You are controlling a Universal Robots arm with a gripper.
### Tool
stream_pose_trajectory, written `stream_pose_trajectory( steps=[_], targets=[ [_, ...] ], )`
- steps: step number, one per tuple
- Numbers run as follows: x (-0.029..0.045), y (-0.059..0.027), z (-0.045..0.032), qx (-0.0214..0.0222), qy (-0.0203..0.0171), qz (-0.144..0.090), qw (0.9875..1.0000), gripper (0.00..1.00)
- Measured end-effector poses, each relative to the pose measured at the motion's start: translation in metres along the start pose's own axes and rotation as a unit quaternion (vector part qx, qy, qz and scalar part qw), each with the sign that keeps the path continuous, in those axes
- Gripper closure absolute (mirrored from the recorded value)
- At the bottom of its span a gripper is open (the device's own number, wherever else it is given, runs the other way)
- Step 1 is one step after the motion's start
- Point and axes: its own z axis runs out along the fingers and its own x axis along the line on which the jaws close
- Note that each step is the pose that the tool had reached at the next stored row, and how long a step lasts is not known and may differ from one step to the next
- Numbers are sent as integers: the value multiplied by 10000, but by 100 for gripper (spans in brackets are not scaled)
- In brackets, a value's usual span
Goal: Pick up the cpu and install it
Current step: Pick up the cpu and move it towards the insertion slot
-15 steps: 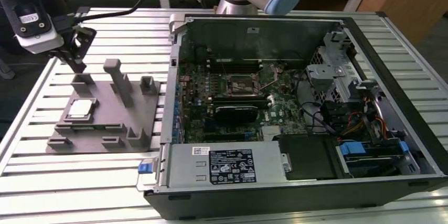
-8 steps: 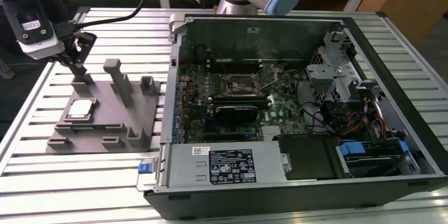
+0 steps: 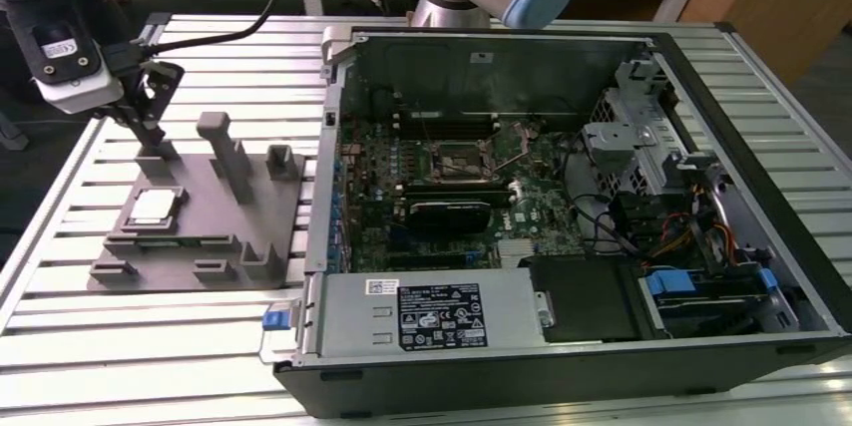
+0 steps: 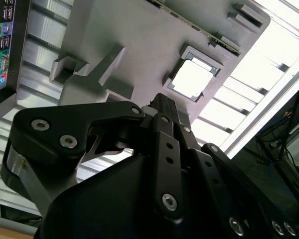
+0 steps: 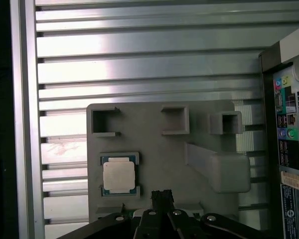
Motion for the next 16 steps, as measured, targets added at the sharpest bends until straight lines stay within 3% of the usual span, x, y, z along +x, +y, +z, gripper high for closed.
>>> stream_pose_trajectory(
  steps=[16],
  targets=[
    [36, -7, 71, 0, 0, 0, 10000, 89]
  ],
)
